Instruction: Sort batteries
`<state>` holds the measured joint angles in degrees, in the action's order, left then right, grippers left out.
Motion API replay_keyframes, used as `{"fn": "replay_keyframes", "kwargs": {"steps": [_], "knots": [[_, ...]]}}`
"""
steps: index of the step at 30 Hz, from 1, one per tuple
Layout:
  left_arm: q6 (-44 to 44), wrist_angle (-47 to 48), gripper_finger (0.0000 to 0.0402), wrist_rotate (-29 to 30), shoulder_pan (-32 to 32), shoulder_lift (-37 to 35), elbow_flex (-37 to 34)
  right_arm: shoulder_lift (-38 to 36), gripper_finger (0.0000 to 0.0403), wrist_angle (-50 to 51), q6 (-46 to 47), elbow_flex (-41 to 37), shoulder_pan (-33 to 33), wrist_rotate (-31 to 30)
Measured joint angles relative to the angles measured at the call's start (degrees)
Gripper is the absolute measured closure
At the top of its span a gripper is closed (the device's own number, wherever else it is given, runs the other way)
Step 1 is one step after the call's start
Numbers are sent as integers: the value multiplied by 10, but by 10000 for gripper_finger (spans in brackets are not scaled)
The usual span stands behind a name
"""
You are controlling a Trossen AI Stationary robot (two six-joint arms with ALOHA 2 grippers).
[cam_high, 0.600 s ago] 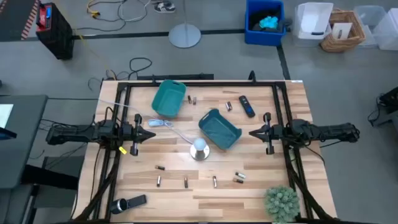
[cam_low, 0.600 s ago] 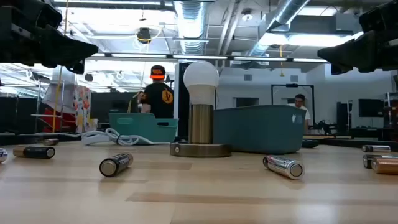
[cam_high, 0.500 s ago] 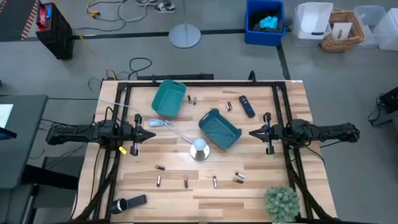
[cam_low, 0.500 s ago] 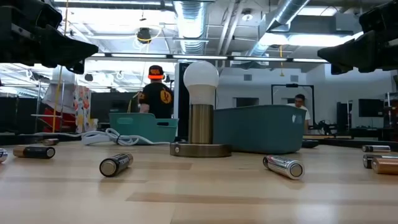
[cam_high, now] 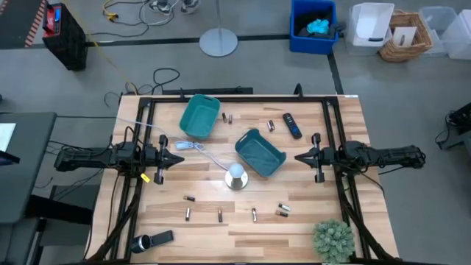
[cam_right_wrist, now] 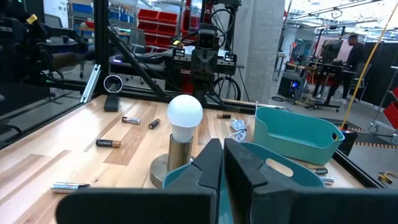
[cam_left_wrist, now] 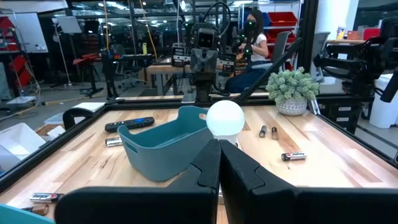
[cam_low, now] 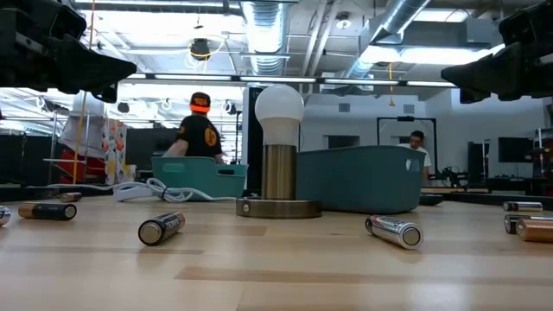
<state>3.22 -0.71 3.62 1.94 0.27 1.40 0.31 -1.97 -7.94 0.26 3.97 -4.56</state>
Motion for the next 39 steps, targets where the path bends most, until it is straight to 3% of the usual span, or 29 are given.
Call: {"fn": "replay_keyframes", "kwargs": {"steps": [16,27,32,36,39], "knots": [[0,0,401,0,0,0,0,0,365,-4,-2,0,0,-1],[0,0,401,0,0,0,0,0,365,-290,39,4,-42,-23],[13,-21,401,2,0,0,0,0,365,-271,54,30,-80,-36],[3,-112,401,2,0,0,0,1,365,-217,56,31,-114,-43],[-12,-189,401,13,-1,0,0,1,365,-172,66,32,-140,-92]]}}
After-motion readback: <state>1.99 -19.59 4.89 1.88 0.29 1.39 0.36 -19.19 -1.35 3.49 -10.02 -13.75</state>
